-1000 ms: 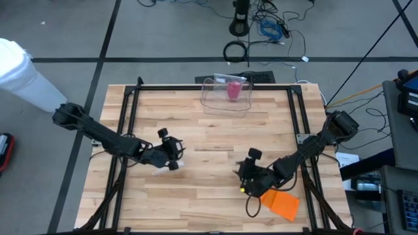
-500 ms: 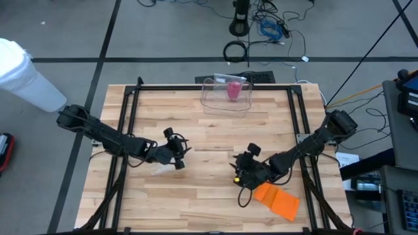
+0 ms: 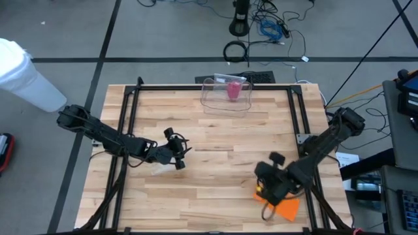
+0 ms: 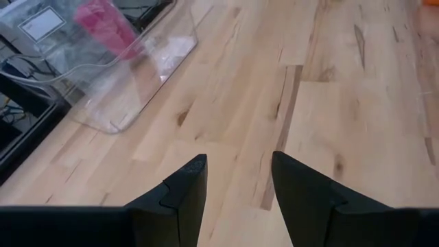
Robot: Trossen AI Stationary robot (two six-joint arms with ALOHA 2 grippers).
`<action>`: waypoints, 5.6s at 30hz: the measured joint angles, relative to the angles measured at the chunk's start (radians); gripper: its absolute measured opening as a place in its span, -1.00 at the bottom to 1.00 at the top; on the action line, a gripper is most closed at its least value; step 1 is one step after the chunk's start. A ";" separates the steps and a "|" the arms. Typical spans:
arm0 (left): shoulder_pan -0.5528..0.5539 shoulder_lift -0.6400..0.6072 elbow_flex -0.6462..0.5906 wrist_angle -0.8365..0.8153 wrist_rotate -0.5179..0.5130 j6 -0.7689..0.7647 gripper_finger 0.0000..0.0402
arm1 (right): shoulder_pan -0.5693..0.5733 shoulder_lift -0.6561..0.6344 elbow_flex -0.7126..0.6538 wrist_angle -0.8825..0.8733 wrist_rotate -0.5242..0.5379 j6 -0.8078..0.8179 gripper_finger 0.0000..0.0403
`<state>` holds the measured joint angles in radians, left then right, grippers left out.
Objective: Roll bandage
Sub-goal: Roll the orange bandage
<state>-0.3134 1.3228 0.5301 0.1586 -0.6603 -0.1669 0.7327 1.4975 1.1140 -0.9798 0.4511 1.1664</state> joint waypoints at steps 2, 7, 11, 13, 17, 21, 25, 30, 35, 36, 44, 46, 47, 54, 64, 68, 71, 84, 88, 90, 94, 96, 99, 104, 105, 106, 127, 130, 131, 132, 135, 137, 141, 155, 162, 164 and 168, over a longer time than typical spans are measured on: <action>0.000 0.000 0.000 0.003 0.000 0.000 -0.15 | 0.035 0.001 0.014 0.020 -0.094 0.036 -0.98; 0.000 0.000 0.000 0.016 0.001 0.000 -0.15 | 0.089 0.051 -0.024 0.018 -0.234 0.166 -0.99; 0.000 0.000 0.000 0.017 0.002 0.000 -0.15 | 0.108 0.113 -0.063 0.031 -0.331 0.217 -0.99; 0.000 0.000 0.000 0.022 0.002 0.000 -0.15 | 0.112 0.143 -0.068 0.050 -0.357 0.217 -1.00; 0.000 0.000 0.000 0.046 0.002 0.029 -0.15 | 0.105 0.192 -0.069 0.140 -0.378 0.150 -1.00; 0.000 0.000 0.000 0.073 0.002 0.047 -0.15 | 0.074 0.227 -0.068 0.218 -0.375 0.073 -1.00; 0.000 0.000 0.000 0.074 0.002 0.052 -0.15 | 0.035 0.257 -0.068 0.259 -0.381 0.001 -1.00; 0.000 0.000 0.000 0.073 0.002 0.052 -0.15 | -0.011 0.270 -0.068 0.301 -0.328 -0.092 -1.00; 0.000 0.000 0.000 0.072 0.002 0.052 -0.15 | -0.067 0.270 -0.068 0.381 -0.236 -0.225 -1.00; 0.000 0.000 0.000 0.072 0.002 0.052 -0.15 | -0.081 0.270 -0.068 0.402 -0.237 -0.251 -1.00; 0.000 0.000 0.000 0.072 0.002 0.052 -0.15 | -0.153 0.268 -0.063 0.424 -0.243 -0.341 -1.00; 0.000 0.000 0.000 0.072 0.002 0.053 -0.15 | -0.143 0.266 -0.046 0.393 -0.241 -0.341 -1.00; 0.000 0.000 0.000 0.072 0.002 0.054 -0.15 | -0.132 0.265 -0.031 0.377 -0.241 -0.337 -1.00; 0.000 0.000 0.000 0.072 0.002 0.069 -0.15 | -0.042 0.261 0.109 0.044 -0.240 -0.170 -1.00; 0.000 0.021 0.000 0.204 0.300 0.134 -0.15 | 0.159 0.260 0.132 -0.256 -0.175 0.209 -1.00; -0.001 0.086 0.000 0.326 0.349 0.179 -0.15 | 0.197 0.260 0.111 -0.262 -0.131 0.310 -1.00; 0.003 0.142 0.000 0.391 0.353 0.207 -0.15 | 0.213 0.260 0.053 -0.262 -0.141 0.421 -1.00; 0.041 0.254 0.066 0.422 0.450 0.229 -0.15 | 0.156 0.261 -0.159 0.105 -0.010 0.383 -1.00; 0.041 0.318 0.097 0.422 0.451 0.234 -0.15 | 0.096 0.261 -0.161 0.184 0.006 0.266 -1.00; 0.041 0.347 0.113 0.425 0.452 0.236 -0.15 | 0.067 0.261 -0.162 0.236 0.033 0.204 -1.00; 0.041 0.392 0.140 0.427 0.502 0.236 -0.15 | 0.014 0.261 -0.161 0.341 0.101 0.101 -1.00; 0.041 0.403 0.147 0.428 0.538 0.239 -0.15 | -0.013 0.261 -0.161 0.386 0.123 0.070 -1.00; 0.039 0.407 0.149 0.436 0.573 0.269 -0.15 | -0.047 0.261 -0.161 0.434 0.128 0.040 -1.00; 0.020 0.407 0.149 0.445 0.639 0.309 -0.15 | -0.071 0.261 -0.161 0.428 0.114 0.048 -1.00; 0.015 0.407 0.149 0.453 0.648 0.320 -0.15 | -0.071 0.261 -0.161 0.420 0.103 0.046 -1.00; 0.009 0.407 0.149 0.459 0.654 0.334 -0.15 | -0.071 0.261 -0.161 0.406 0.094 0.044 -1.00; -0.029 0.541 0.158 0.690 0.624 0.411 -0.15 | -0.055 0.261 -0.161 0.585 0.071 -0.008 -1.00; -0.029 0.541 0.161 0.683 0.624 0.411 -0.15 | -0.078 0.261 -0.160 0.621 0.070 0.031 -1.00; -0.029 0.541 0.161 0.679 0.624 0.411 -0.15 | -0.088 0.261 -0.160 0.629 0.063 0.049 -1.00; -0.029 0.541 0.161 0.678 0.624 0.410 -0.15 | -0.097 0.264 -0.160 0.641 0.050 0.066 -1.00; -0.029 0.541 0.161 0.671 0.624 0.409 -0.15 | -0.120 0.285 -0.160 0.680 -0.050 0.107 -1.00; -0.030 0.541 0.161 0.660 0.624 0.408 -0.15 | -0.126 0.305 -0.160 0.690 -0.129 0.129 -1.00; -0.032 0.541 0.161 0.666 0.624 0.383 -0.15 | -0.107 0.309 -0.158 0.661 -0.120 0.150 -1.00; -0.072 0.558 0.275 0.674 0.720 0.356 -0.15 | -0.011 0.197 -0.088 0.365 -0.146 0.302 -1.00; -0.073 0.639 0.314 0.667 0.718 0.356 -0.15 | 0.035 0.259 -0.088 0.490 -0.279 0.336 -1.00; -0.068 0.654 0.328 0.668 0.716 0.356 -0.15 | 0.036 0.286 -0.088 0.505 -0.329 0.354 -1.00; -0.060 0.665 0.341 0.668 0.711 0.356 -0.15 | 0.032 0.331 -0.085 0.580 -0.424 0.371 -1.00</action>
<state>-0.3732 1.9881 0.8715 0.8268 0.0505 0.1890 0.7651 1.8285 1.0286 -0.4002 0.0268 1.5372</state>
